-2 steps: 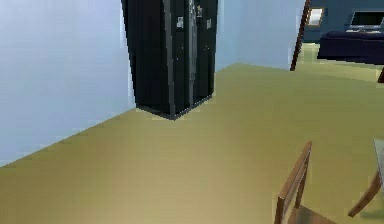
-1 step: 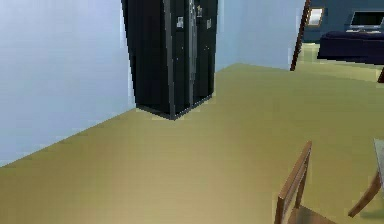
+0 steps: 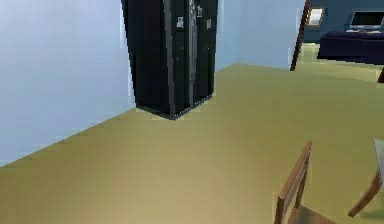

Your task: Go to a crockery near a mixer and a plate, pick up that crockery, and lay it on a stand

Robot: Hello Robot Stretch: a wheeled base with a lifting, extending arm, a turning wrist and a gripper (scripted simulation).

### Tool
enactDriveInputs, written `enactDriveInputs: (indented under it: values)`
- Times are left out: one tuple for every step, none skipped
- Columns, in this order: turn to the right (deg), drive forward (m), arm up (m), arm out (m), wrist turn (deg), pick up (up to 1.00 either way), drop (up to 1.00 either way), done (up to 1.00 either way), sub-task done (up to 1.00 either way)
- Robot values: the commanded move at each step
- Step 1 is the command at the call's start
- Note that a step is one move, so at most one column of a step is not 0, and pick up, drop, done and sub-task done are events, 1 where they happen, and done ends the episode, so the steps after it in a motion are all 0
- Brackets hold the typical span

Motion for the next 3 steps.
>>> enactDriveInputs:
  values:
    - [0.0,0.00,0.00,0.16,0.0,0.00,0.00,0.00,0.00]
    - [0.0,0.00,0.00,0.00,45.0,0.00,0.00,0.00,0.00]
    - [0.0,0.00,0.00,0.00,45.0,0.00,0.00,0.00,0.00]
